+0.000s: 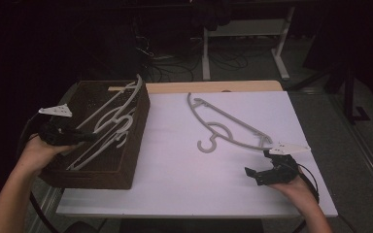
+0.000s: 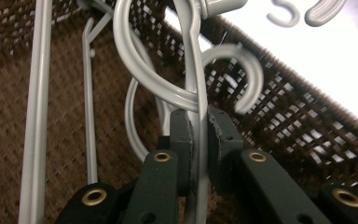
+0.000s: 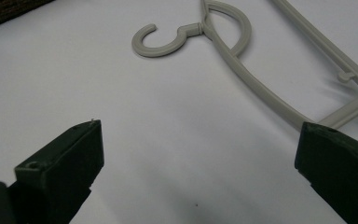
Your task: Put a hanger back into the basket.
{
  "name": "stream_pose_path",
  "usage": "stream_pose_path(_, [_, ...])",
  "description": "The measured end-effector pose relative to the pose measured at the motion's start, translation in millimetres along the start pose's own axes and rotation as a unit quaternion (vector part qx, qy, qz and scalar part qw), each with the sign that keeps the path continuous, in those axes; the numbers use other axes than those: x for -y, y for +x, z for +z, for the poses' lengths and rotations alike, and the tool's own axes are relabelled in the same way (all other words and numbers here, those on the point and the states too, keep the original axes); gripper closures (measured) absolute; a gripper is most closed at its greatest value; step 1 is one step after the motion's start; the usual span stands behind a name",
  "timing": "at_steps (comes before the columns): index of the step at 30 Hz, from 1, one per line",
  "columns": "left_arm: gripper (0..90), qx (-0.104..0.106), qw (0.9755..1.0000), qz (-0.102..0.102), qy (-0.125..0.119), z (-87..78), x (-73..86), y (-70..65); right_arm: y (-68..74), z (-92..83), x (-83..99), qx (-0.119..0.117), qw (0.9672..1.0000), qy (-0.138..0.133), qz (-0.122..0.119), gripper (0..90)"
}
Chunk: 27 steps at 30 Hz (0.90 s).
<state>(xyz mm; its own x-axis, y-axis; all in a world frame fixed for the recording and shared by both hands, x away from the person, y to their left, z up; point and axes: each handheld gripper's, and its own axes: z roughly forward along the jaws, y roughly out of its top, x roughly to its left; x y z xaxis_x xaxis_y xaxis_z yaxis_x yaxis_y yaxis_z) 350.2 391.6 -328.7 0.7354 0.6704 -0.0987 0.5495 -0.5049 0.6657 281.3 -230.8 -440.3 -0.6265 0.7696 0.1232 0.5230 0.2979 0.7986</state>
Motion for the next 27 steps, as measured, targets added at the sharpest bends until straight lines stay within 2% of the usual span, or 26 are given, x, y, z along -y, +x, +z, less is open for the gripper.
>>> stream_pose_path(6, [81.9,0.01,0.9999,-0.006,0.003,-2.1,5.7,1.1,-0.5,-0.7,0.2,0.001,1.0,0.0,0.002,1.1])
stream_pose_path(10, [81.8,0.004,0.9998,-0.009,0.016,1.4,9.0,1.7,-0.7,0.0,0.1,0.0,1.0,0.0,0.001,1.1])
stream_pose_path(13, [80.5,0.001,0.9996,-0.019,0.02,5.4,12.9,4.1,-0.2,0.2,-0.4,0.0,1.0,0.0,0.0,1.1])
stream_pose_path(14, [74.0,0.0,0.9996,-0.024,0.013,6.4,14.3,5.3,-0.1,0.2,-0.4,0.0,1.0,0.0,0.0,1.1])
stream_pose_path(15, [63.7,-0.005,0.9995,-0.028,0.011,6.9,15.2,6.6,-0.2,0.3,-0.4,0.0,1.0,0.0,0.0,1.1])
stream_pose_path(17, [56.0,-0.019,0.9992,-0.033,0.009,6.9,15.9,8.6,-0.4,0.4,-0.3,0.0,1.0,0.001,0.0,1.1])
stream_pose_path(18, [52.6,-0.019,0.9992,-0.035,0.004,6.4,15.9,9.1,-0.4,0.4,-0.3,0.0,1.0,0.001,0.001,1.1])
stream_pose_path(22, [44.1,-0.024,0.999,-0.036,-0.015,4.2,12.5,7.7,-0.4,0.3,-0.3,0.0,1.0,0.001,0.0,1.1])
stream_pose_path(27, [33.2,-0.022,0.9986,-0.027,-0.041,3.9,1.2,-2.0,-0.2,0.3,-0.5,0.0,1.0,0.001,-0.001,1.1])
